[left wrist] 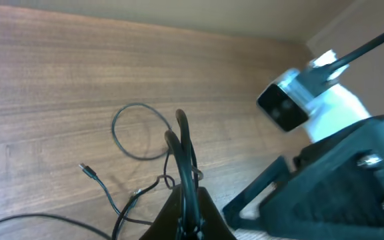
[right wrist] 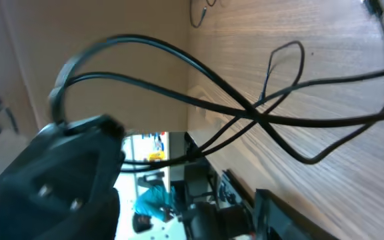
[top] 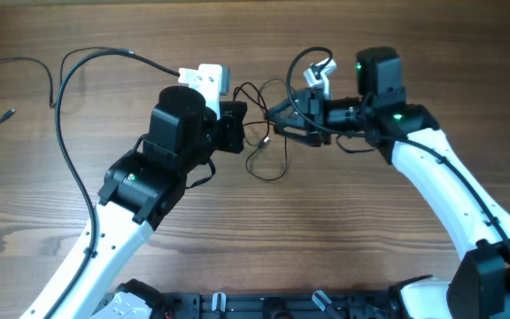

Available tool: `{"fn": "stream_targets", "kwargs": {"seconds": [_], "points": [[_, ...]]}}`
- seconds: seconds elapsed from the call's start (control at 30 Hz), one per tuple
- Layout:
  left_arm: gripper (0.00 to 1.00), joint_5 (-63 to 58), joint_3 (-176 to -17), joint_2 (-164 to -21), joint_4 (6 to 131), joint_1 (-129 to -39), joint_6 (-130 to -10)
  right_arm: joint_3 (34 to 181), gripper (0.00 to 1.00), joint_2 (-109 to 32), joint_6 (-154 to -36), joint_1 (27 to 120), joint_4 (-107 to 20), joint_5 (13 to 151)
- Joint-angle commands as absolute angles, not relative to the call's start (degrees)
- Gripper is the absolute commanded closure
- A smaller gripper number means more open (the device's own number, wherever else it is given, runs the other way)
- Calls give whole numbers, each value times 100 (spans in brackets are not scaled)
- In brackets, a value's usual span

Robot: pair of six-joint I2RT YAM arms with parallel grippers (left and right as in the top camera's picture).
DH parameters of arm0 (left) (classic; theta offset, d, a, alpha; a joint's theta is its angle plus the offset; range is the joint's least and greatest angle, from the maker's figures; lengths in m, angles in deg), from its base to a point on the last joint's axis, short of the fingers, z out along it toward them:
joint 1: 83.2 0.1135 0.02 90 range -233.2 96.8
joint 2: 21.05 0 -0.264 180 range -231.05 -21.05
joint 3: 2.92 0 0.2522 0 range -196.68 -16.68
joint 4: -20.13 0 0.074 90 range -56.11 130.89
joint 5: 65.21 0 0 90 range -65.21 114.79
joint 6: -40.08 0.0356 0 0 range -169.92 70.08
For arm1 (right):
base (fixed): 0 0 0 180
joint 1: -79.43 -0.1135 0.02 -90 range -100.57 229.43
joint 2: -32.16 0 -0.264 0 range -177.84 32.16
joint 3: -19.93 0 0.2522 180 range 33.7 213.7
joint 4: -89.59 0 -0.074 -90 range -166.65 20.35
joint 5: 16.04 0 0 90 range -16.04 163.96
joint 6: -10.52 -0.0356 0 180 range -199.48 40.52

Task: Untangle cables

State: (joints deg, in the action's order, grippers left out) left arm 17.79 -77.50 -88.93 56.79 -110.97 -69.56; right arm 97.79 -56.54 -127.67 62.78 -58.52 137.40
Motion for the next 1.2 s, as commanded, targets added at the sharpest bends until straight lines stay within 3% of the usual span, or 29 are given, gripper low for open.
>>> {"fn": "stream_targets", "kwargs": {"seconds": [0.0, 0.2, 0.53, 0.87, 1.17], "points": [[96, 1639, -7783, -8886, 5571, -11073, -6814, 9770, 32, -5687, -14152, 5981, -5939, 12739], [96, 1215, -7783, -8889, 5571, -11070, -6812, 9768, 28, -5687, -15048, 5773, -6285, 11933], [96, 1265, -7783, -8889, 5626, -11066, -6488, 9770, 29, -5687, -15744, 5773, -6588, 11832], [96, 2424, -7783, -8889, 5768, -11073, -6534, 9770, 29, -5687, -15748, 5773, -6547, 12029], [96, 1305, -7783, -8889, 5729, -11073, -6534, 9770, 29, -5687, -15750, 5773, -6549, 11880]]}}
